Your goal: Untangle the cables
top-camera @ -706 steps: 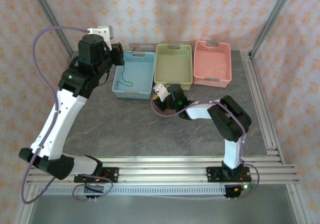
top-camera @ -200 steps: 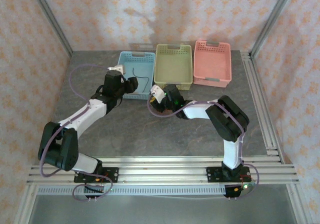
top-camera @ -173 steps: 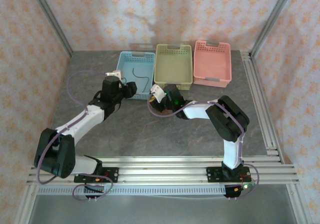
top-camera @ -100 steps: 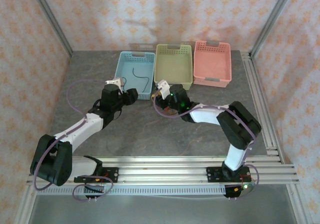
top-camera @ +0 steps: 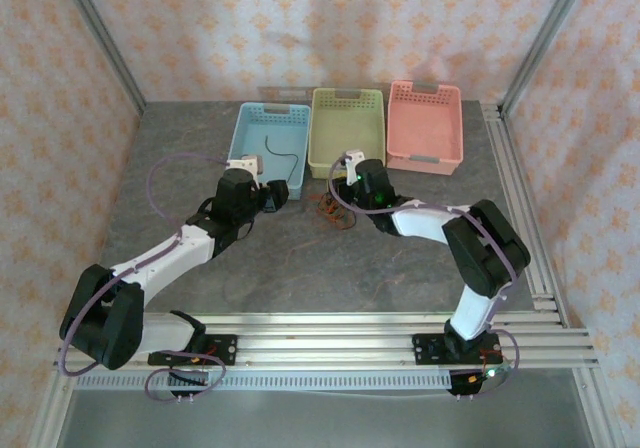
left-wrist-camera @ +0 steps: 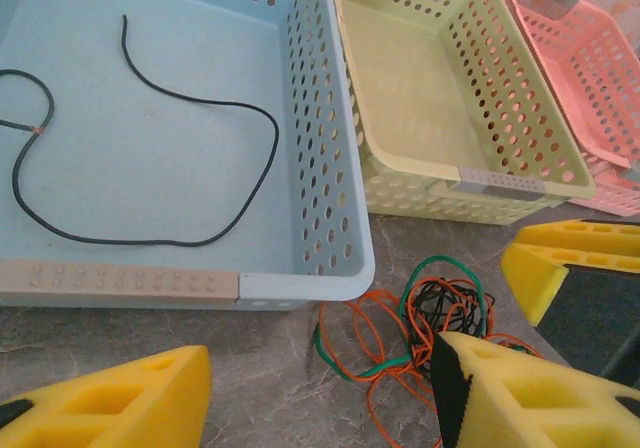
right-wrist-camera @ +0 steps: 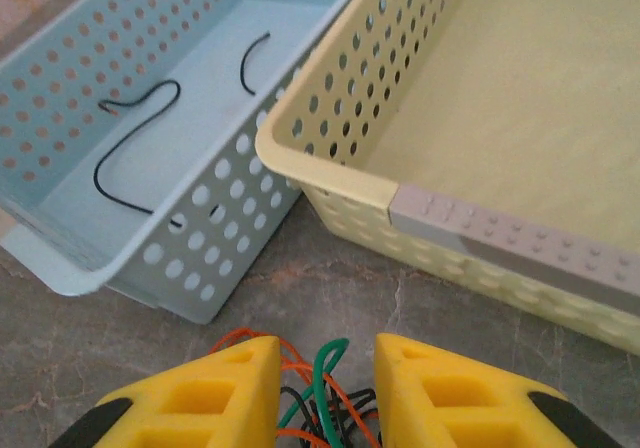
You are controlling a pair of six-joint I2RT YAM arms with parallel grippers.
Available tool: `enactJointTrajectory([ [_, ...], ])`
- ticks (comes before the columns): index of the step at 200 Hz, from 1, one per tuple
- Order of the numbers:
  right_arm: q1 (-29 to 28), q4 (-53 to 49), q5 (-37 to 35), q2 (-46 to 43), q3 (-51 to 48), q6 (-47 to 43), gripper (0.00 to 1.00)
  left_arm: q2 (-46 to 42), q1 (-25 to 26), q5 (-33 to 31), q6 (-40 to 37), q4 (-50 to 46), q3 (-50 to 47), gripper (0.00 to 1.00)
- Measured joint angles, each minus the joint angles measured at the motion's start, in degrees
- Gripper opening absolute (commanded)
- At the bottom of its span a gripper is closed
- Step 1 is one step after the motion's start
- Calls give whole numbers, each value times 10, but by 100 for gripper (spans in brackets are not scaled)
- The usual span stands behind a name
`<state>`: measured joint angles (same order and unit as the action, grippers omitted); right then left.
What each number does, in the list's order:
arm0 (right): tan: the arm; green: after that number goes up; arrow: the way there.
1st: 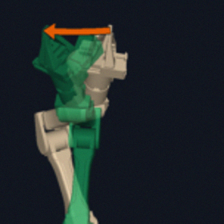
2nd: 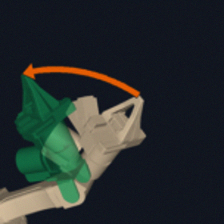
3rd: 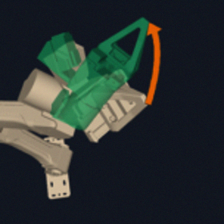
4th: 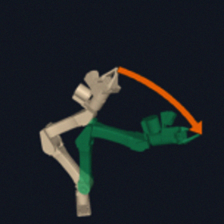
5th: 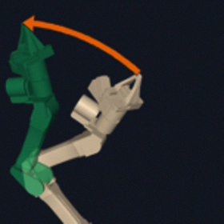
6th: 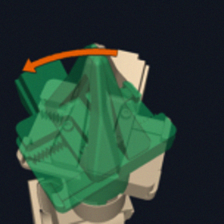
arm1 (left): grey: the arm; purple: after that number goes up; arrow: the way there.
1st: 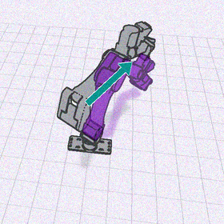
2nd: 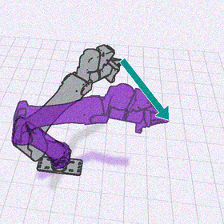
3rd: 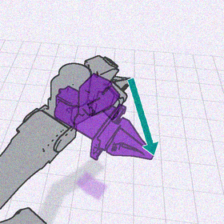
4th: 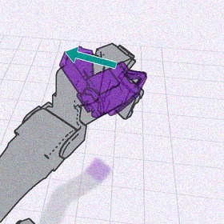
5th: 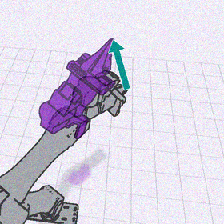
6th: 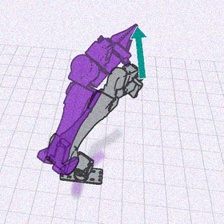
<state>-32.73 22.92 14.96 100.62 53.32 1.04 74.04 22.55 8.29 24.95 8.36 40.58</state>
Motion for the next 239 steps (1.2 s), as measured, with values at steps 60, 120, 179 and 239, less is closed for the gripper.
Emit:
enactJointTrajectory([
  [60,0,-50,7,15,30,10,24,3,4,-4,-10,-5,2,60],
  [120,0,-75,14,40,49,14,32,3,4,-4,-10,-5,6,60],
  [179,0,-106,13,50,73,19,18,3,8,-9,-10,-6,6,60],
  [239,0,-115,13,50,75,19,0,3,8,-12,-10,-8,6,60],
])
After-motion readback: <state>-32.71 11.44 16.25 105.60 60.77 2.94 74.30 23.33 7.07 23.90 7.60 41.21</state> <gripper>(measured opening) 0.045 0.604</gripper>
